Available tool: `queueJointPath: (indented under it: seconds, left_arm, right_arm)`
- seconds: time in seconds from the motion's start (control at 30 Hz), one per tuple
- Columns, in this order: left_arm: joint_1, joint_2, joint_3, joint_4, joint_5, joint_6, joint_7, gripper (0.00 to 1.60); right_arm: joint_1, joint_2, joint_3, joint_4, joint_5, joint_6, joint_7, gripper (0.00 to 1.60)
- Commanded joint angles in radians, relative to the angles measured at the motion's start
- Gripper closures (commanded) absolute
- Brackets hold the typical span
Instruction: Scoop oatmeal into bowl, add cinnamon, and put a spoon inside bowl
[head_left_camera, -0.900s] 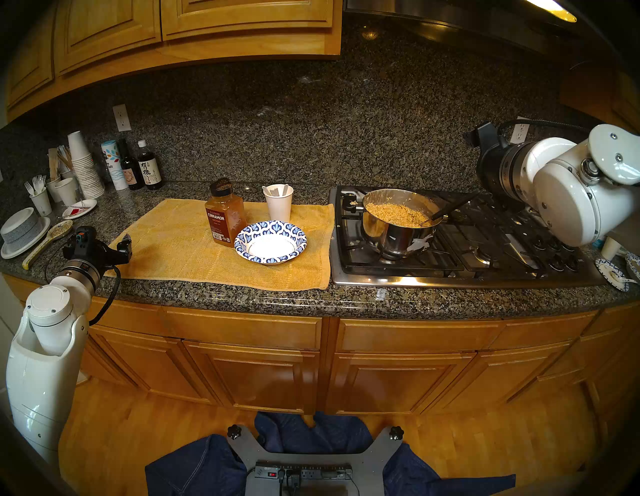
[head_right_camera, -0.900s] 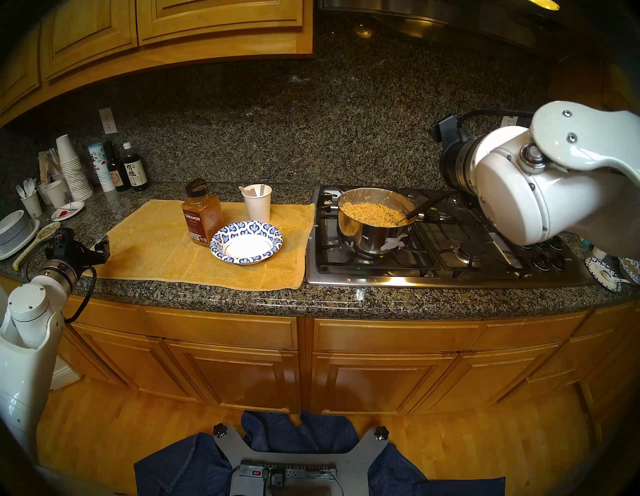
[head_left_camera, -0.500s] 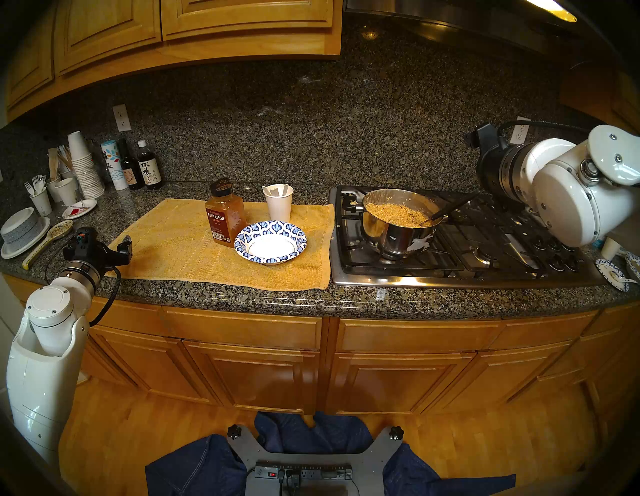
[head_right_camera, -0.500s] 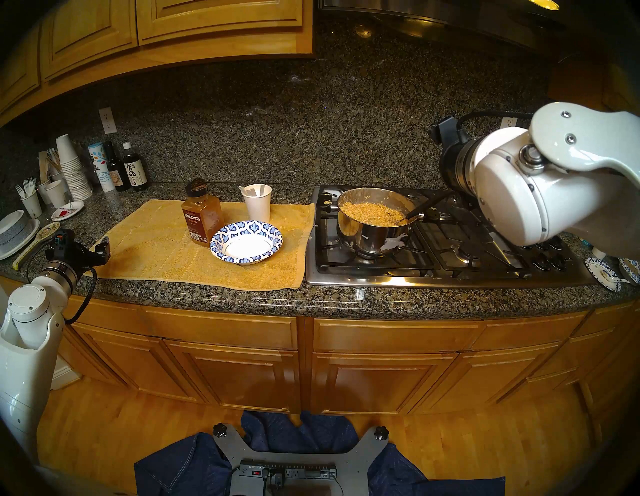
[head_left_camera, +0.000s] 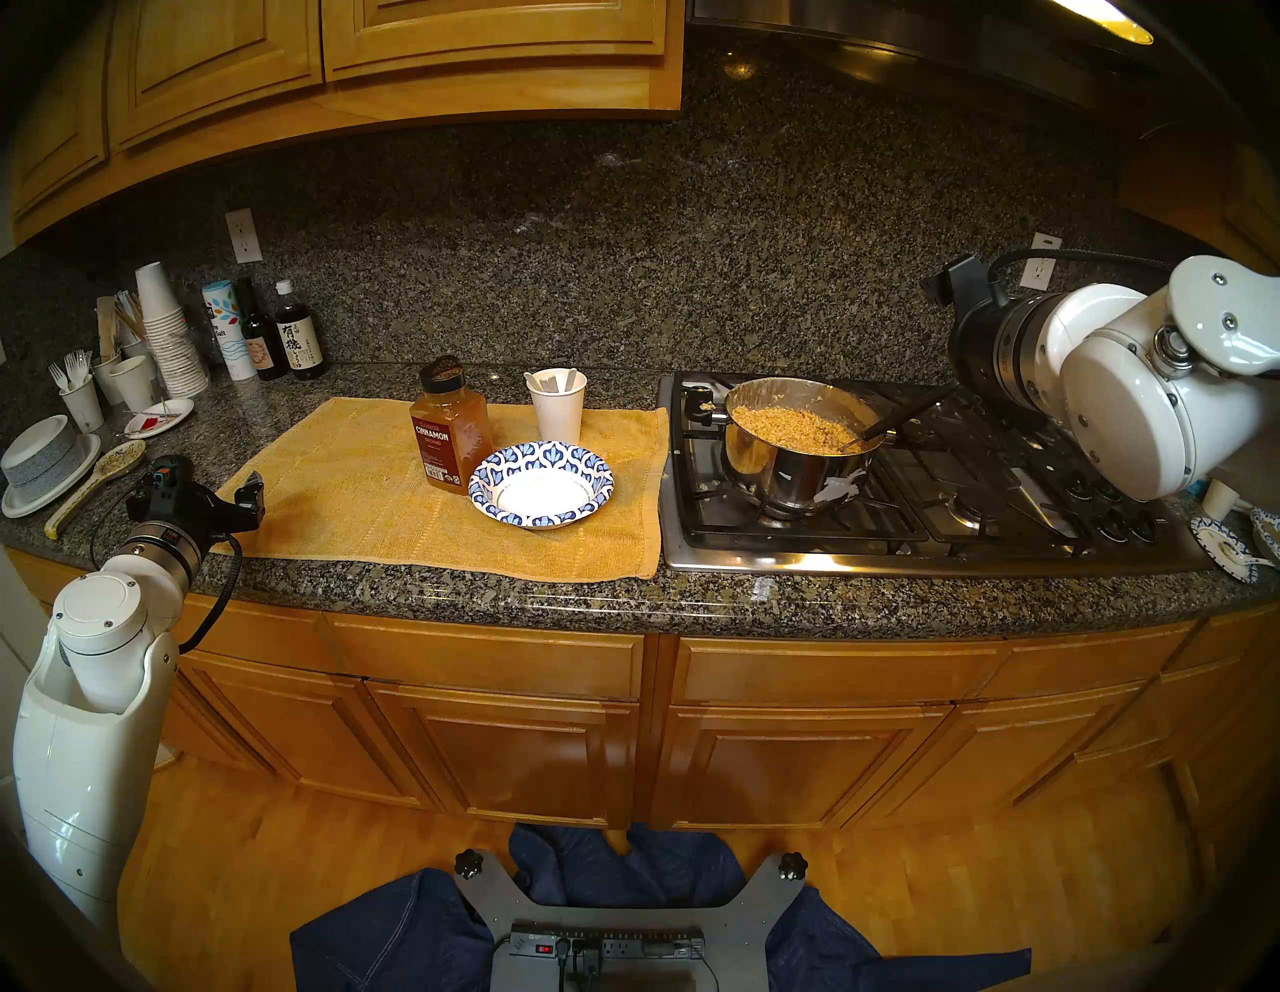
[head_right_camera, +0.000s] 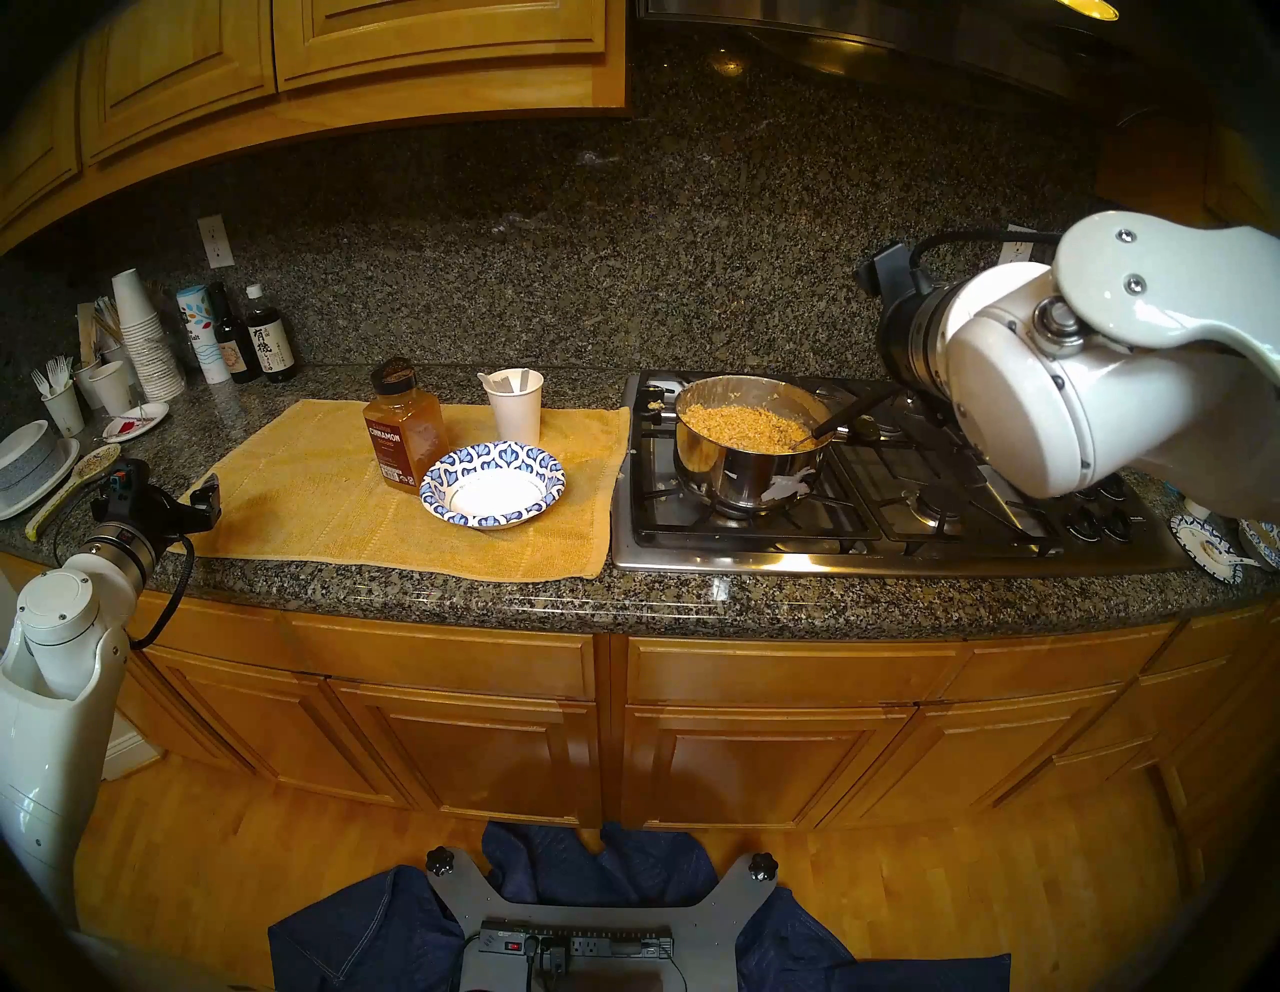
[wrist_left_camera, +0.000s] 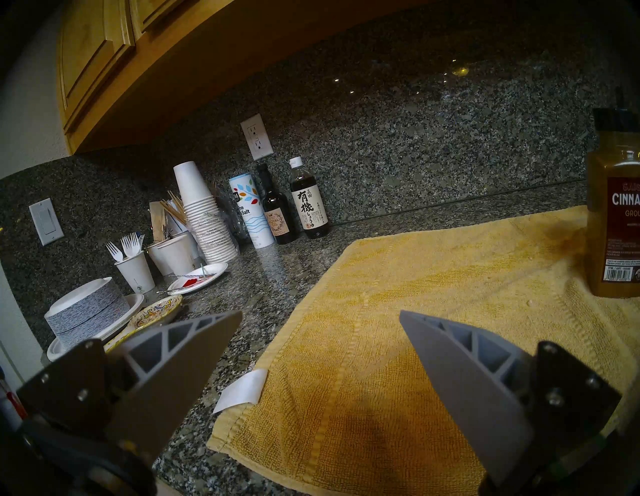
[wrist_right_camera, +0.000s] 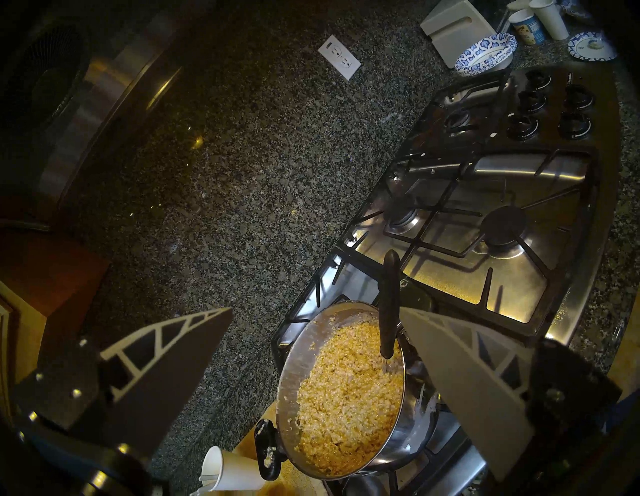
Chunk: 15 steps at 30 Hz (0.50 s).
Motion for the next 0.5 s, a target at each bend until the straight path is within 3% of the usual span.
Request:
queueJointPath:
  seconds: [0.0, 0.17, 0.47]
  left_arm:
    - [-0.017, 0.009, -0.016, -0.021, 0.0, -0.009, 0.002, 0.0]
    - [-0.017, 0.01, -0.016, -0.021, 0.0, -0.009, 0.002, 0.0]
    - [-0.017, 0.01, -0.016, -0.021, 0.0, -0.009, 0.002, 0.0]
  right_arm:
    - [-0.121, -0.045, 0.066, 0.057, -0.002, 0.01, 0.072, 0.0]
    - [-0.175, -0.083, 0.051, 0.09, -0.002, -0.011, 0.088, 0.0]
    - [-0.283, -0.085, 0.029, 0.141, -0.005, -0.027, 0.1, 0.0]
